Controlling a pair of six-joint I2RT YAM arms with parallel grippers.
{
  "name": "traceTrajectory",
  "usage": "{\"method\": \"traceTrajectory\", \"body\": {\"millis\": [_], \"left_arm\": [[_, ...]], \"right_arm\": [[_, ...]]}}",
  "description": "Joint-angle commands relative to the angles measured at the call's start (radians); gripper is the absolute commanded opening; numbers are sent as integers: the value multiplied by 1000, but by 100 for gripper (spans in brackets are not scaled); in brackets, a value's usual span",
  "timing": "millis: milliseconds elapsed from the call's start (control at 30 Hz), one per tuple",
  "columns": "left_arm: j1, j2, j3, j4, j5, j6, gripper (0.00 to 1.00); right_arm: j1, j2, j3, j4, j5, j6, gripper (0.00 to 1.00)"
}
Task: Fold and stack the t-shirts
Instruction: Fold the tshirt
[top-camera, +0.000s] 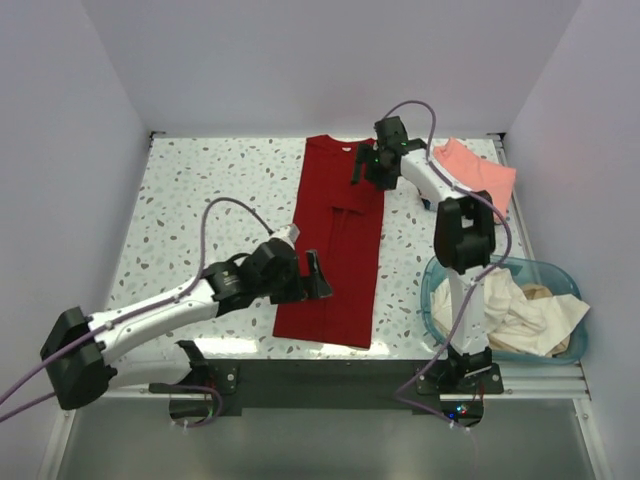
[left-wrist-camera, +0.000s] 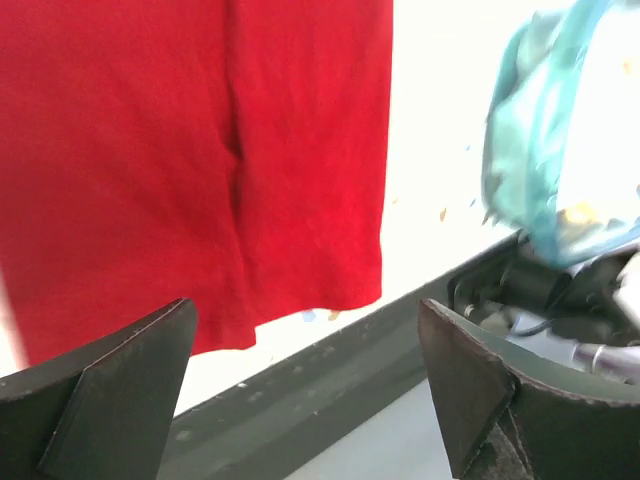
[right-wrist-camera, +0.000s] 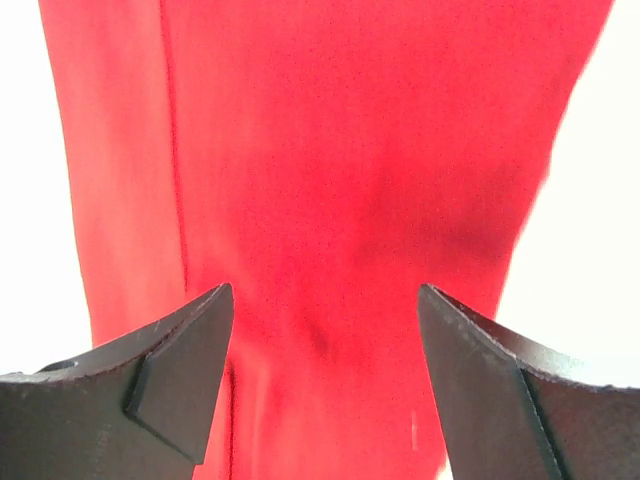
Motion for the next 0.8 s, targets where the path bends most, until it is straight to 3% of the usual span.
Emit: {"method": "traceTrajectory", "body": {"millis": [0, 100, 167, 367, 533, 767], "left_arm": [[95, -125, -47, -145, -79, 73, 97], [198, -176, -106, -174, -51, 96, 96], [212, -176, -126, -162, -42, 127, 95], [216, -111, -157, -145, 23, 206, 93], [216, -153, -183, -125, 55, 219, 95], [216, -208, -234, -139, 61, 200, 99]], "right_arm": [[73, -289, -289, 77, -13, 2, 77], [151, -458, -566, 74, 10, 65, 75], [218, -565, -752, 73, 18, 133, 72], [442, -803, -1093, 22, 89, 345, 71], [536, -999, -1264, -29, 141, 518, 69], [546, -1125, -1394, -59, 112, 512, 61]]}}
